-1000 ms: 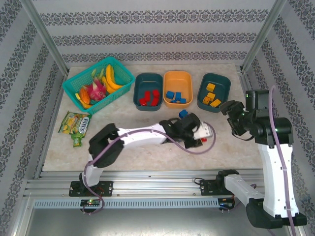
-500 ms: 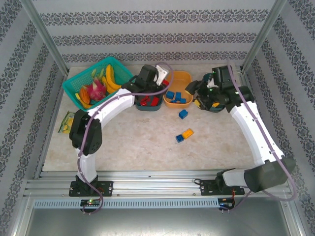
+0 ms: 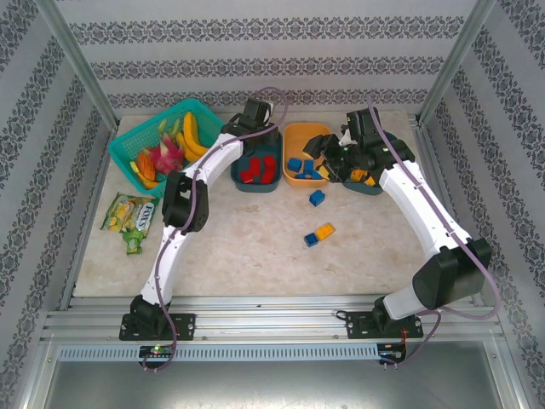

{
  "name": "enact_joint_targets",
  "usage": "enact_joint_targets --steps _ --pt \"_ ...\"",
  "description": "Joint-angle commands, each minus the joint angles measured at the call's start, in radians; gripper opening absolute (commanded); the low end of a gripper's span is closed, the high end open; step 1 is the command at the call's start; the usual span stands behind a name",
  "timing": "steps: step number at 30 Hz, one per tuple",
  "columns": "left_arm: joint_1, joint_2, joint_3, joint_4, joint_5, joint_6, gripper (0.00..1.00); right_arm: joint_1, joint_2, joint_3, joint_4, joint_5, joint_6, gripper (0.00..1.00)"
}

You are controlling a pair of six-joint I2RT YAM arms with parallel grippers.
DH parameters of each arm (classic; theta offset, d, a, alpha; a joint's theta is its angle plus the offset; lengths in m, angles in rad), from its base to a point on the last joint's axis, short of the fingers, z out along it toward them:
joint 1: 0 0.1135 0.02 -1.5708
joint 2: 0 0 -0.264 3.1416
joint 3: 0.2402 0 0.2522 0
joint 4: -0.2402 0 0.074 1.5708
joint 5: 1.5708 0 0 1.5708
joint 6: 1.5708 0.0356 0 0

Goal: Sort the legos into containers by color

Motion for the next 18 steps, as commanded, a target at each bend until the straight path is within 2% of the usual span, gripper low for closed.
enact_joint_targets --steps 1,10,14,18 --pt "0.020 0.044 0.088 -0.080 0.000 -0.111 0.25 0.003 -0.027 -0.033 0.026 -0.014 -0.015 0.63" --pt "0.048 0.095 0.113 -0.130 0.033 -0.281 0.28 -0.010 -0.052 -0.079 0.033 -0.012 -0.013 0.63" --pt "0.060 0.098 0.113 -0.191 0.078 -0.378 0.35 -0.012 -0.058 -0.089 0.030 -0.007 -0.012 0.63" --pt "0.070 0.105 0.111 -0.246 0.135 -0.460 0.46 -0.012 -0.065 -0.103 0.032 -0.005 -0.009 0.64"
